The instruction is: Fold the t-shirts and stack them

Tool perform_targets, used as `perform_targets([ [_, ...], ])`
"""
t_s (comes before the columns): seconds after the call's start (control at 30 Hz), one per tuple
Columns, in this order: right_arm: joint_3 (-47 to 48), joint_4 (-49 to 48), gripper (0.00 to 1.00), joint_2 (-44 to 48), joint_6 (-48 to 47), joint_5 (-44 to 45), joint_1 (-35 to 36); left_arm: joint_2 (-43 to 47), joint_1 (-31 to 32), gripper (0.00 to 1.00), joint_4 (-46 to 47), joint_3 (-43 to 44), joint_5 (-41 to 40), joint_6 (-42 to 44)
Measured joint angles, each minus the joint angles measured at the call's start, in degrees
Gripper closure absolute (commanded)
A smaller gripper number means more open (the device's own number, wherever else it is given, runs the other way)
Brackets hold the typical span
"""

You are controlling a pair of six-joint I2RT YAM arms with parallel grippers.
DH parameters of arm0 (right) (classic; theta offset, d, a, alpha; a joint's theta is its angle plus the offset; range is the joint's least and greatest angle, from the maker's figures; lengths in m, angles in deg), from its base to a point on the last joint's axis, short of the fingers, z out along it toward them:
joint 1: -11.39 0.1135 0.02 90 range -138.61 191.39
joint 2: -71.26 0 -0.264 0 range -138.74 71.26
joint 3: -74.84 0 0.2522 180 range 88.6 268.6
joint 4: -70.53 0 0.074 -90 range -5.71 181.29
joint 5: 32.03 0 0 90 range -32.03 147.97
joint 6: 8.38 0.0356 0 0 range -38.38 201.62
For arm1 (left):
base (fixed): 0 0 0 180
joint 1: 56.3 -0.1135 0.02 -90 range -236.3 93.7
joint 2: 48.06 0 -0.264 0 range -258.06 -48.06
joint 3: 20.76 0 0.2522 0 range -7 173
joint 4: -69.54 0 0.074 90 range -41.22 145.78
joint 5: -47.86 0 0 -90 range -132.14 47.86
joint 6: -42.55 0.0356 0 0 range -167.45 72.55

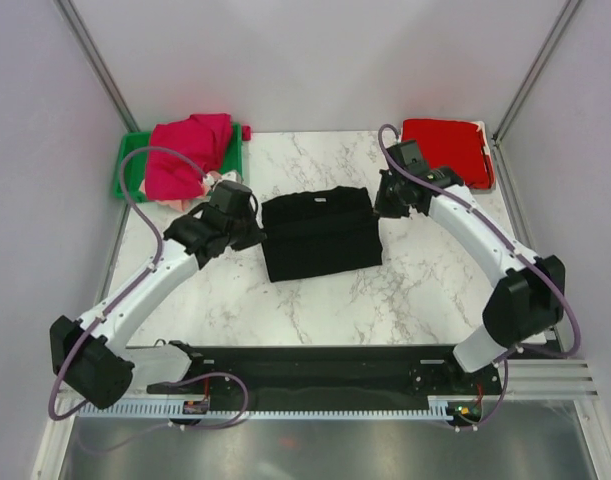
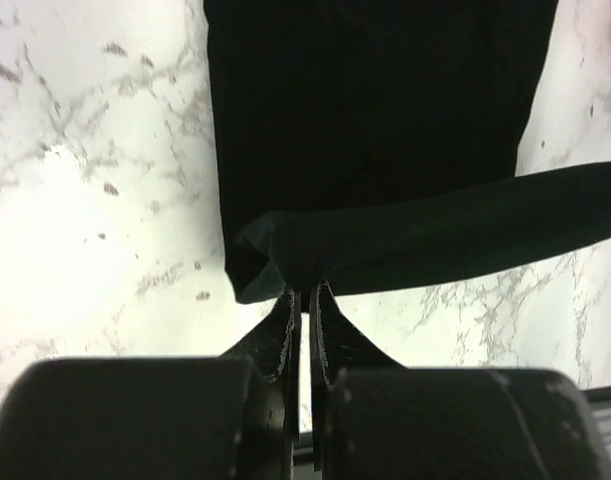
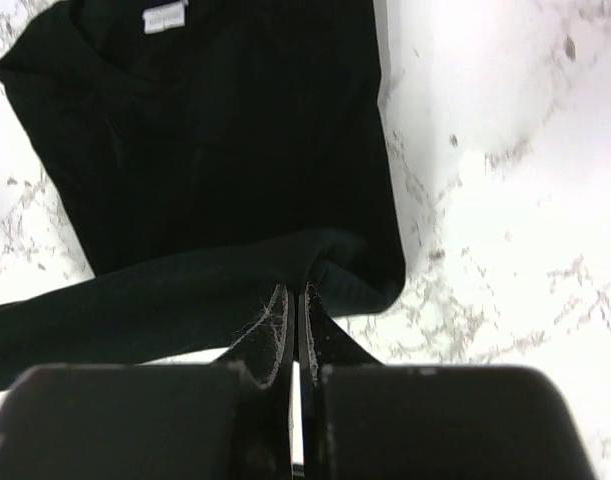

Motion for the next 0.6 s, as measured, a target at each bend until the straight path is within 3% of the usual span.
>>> perform_targets([
  [0.3, 12.13, -1.46, 1.00, -13.84, -1.90, 0.20, -1.73, -12.63, -8.90, 0.98, 5.42, 6.36, 5.97, 7.08],
  [0.5, 21.86, -2.25, 1.00, -26.75, -2.43, -0.68, -3.30, -27.02, -13.88, 0.98, 7.67, 14.95, 9.09, 9.94],
  [0.53, 25.57, -2.51, 0.77, -31.04, -2.47, -1.03, -3.67, -30.29, -14.71, 0.84, 7.89, 17.09, 9.31, 10.25],
  [0.6, 30.62, -2.12, 0.17, -36.24, -2.40, -1.53, -4.37, -37.13, -16.26, 0.36, 8.09, 21.84, 10.08, 11.56],
])
